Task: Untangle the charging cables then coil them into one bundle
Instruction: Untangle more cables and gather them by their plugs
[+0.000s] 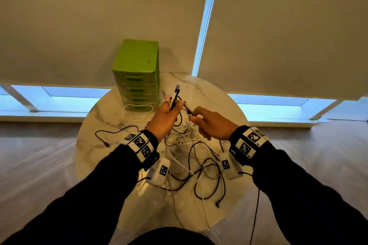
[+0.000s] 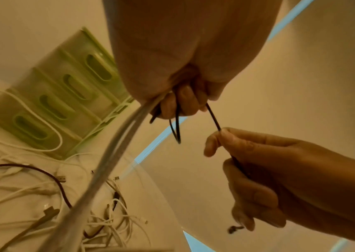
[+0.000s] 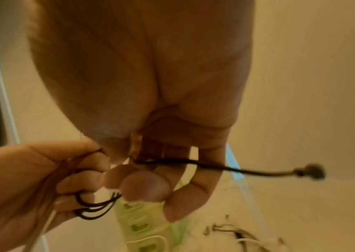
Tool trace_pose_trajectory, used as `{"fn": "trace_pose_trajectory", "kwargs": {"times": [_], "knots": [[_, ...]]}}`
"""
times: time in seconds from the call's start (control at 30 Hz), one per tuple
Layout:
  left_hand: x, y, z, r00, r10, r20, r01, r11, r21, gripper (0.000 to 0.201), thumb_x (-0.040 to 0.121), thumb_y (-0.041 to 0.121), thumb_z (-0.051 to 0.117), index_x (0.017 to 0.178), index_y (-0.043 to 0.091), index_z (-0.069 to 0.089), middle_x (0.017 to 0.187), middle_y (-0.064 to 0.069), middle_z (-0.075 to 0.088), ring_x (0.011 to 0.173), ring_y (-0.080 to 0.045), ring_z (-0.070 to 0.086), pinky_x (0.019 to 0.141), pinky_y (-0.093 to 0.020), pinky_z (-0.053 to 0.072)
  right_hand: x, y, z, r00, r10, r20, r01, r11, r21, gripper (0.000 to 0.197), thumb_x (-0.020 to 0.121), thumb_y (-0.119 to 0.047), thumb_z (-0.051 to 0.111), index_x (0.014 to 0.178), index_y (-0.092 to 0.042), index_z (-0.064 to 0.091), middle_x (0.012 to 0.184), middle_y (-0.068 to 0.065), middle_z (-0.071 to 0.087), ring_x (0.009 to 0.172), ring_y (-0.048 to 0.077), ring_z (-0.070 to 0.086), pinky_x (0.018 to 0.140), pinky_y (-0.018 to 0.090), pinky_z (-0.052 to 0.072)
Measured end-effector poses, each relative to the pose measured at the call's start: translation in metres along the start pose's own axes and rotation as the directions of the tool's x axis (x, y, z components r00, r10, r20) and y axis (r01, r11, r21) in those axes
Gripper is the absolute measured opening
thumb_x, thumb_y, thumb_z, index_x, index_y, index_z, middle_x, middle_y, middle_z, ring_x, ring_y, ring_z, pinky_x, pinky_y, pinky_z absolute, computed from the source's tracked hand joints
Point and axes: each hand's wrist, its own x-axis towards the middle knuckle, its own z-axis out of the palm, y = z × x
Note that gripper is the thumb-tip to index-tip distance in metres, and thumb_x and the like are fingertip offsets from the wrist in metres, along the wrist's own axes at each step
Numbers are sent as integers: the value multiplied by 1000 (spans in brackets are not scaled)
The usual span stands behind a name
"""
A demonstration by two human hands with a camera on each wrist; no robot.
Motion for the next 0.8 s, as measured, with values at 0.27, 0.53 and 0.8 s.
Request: {"fn": "trace_pose_trajectory", "kwargs": {"times": [0.27, 0.53, 0.8], "knots": [[11, -1, 46, 970, -54, 239, 160, 878, -450, 25, 107, 27, 41, 98, 12, 60, 65, 5, 48, 54, -9, 44, 48, -22, 25, -85, 121, -6, 834, 531, -149, -544, 837, -64, 20, 101, -13, 45, 115, -5, 58, 98, 12, 65, 88, 37, 65, 73, 40, 52], [-14, -22, 102, 882, -110, 459, 248, 935, -253, 32, 109, 30, 35, 97, 15, 62, 80, 2, 64, 74, -8, 63, 52, -22, 25, -154, 151, 65, 839, 510, -191, -537, 832, -140, 85, 91, -22, 64, 157, -20, 12, 158, 12, 23, 140, 33, 32, 115, 43, 31], [-29, -34, 129, 886, -134, 444, 174, 984, -50, 34, 109, 34, 36, 101, 14, 63, 80, 7, 72, 74, -4, 63, 51, -19, 33, -131, 74, 90, 870, 203, -450, -53, 945, 324, 59, 102, -31, 53, 148, -15, 21, 92, -13, 50, 72, -2, 56, 70, 19, 43]]}}
